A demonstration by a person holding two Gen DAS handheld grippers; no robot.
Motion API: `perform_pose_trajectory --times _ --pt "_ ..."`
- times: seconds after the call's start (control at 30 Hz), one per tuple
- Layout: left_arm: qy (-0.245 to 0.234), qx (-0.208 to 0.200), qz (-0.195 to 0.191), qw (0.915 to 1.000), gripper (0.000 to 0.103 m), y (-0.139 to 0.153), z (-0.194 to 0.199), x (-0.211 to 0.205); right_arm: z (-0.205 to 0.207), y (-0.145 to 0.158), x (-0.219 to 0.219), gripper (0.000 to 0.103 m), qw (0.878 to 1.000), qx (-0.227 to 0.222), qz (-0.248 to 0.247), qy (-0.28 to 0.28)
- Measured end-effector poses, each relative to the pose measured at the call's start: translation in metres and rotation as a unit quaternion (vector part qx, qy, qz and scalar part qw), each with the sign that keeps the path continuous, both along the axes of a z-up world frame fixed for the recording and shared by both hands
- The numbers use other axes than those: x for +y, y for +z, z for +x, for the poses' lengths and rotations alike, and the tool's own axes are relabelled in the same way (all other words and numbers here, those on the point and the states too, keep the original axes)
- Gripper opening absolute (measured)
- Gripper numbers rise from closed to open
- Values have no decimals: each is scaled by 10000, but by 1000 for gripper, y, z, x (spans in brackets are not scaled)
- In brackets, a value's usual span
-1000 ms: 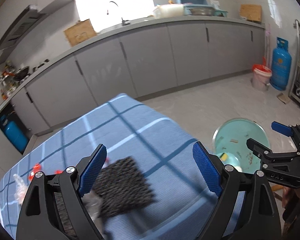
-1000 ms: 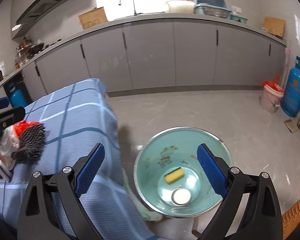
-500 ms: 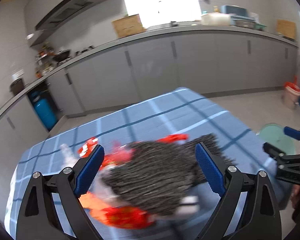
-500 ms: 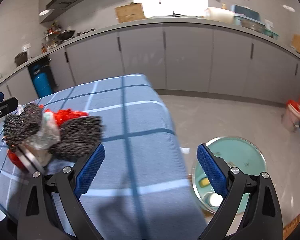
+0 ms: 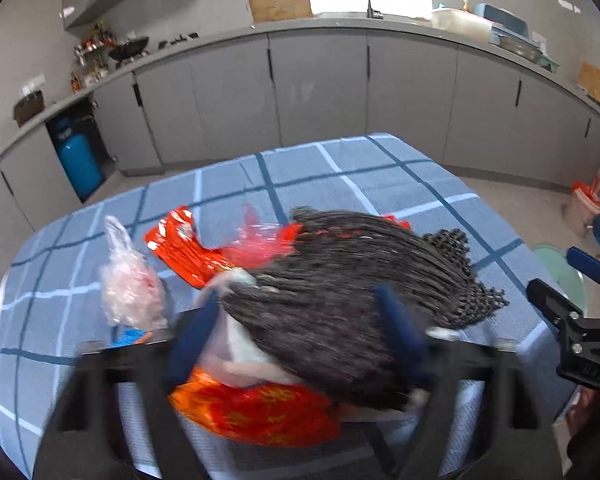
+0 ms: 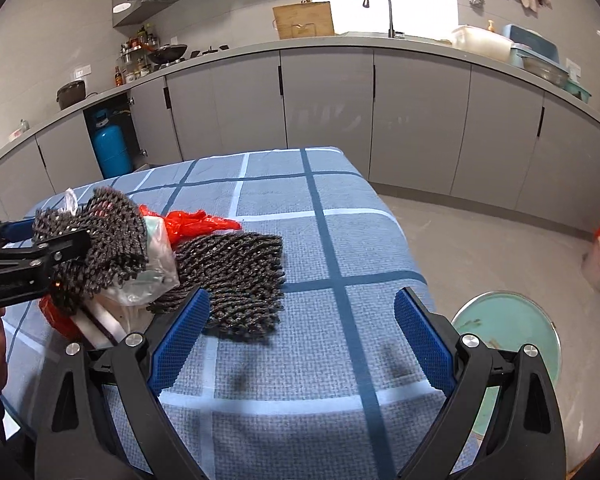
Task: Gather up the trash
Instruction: 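Grasp the black mesh scrubber with the left tool while the right tool grasps the white melamine sponge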
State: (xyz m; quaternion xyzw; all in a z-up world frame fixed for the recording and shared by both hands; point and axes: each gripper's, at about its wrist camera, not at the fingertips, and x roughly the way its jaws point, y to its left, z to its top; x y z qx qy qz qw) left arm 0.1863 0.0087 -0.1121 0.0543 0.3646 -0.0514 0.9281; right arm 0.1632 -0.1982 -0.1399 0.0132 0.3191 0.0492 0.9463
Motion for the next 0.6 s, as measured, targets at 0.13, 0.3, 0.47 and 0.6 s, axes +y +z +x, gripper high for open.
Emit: perform_pose_trajectory --times 0.13,0.3,0.47,0.6 --pt "-45 23 -158 9999 11 2 -2 5 1 -1 4 93 10000 26 4 38" --pt "44 -266 -315 9991 11 28 -13 27 0 4 22 93 9996 3 85 277" --pt "418 -570 -90 9975 10 41 -28 54 -6 10 51 93 9974 -53 170 701" --pt "765 -722 186 9943 10 41 -36 74 -9 6 77 93 9935 25 187 1122"
